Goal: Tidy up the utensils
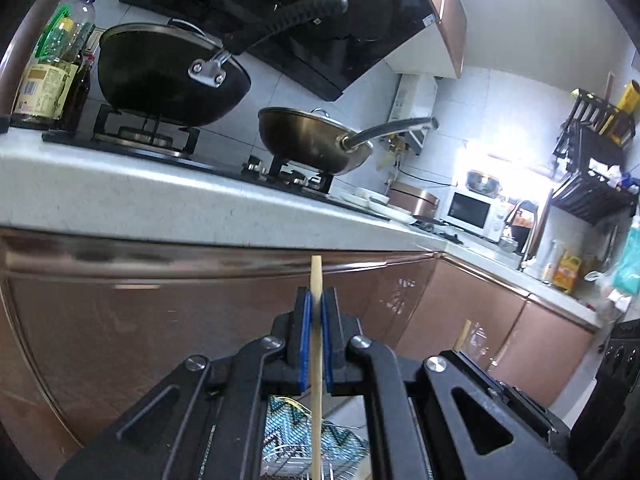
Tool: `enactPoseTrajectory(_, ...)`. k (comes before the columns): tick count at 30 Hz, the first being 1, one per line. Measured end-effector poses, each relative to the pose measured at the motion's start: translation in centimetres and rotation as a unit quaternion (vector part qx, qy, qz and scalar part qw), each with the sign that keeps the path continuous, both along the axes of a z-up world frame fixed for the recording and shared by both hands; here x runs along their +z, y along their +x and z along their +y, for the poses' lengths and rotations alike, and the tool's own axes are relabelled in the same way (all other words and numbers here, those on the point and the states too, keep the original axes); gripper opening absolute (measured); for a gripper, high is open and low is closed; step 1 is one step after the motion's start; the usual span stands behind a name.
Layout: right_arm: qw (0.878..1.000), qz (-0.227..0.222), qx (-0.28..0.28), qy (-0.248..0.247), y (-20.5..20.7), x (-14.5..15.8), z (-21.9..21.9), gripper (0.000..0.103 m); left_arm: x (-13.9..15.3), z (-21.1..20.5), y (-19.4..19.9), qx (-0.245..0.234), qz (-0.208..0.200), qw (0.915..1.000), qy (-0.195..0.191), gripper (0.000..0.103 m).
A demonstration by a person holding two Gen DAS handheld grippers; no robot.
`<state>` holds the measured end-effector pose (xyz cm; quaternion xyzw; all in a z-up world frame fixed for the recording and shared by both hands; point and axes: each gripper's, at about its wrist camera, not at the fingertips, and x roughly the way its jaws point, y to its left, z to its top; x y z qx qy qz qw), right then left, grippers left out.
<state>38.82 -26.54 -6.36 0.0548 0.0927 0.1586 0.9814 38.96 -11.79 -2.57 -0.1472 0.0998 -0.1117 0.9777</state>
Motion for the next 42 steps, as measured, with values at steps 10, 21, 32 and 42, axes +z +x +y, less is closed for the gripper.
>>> enactPoseTrajectory(10,0.999,0.036,-0.025,-0.011,-0.5,-6.0,-0.7,0.016,-4.9,-1.3,-0.1,0.016,-0.003,0.9993,0.035,0.013)
enactPoseTrajectory(21,0.998,0.018,-0.062,0.001,-8.4,-1.2,-2.1,0.074,-0.7,2.4,-6.4,-0.019,-0.010,0.9978,0.063,0.039)
enactPoseTrajectory(32,0.997,-0.014,-0.077,-0.020,-19.7,4.6,-0.8,0.103,5.3,7.4,-17.2,-0.030,-0.071,0.9957,0.052,0.051)
enactPoseTrajectory(42,0.995,-0.052,-0.083,-0.029,-29.1,7.3,1.0,0.103,8.2,9.8,-26.6,0.005,-0.116,0.9912,0.062,0.063)
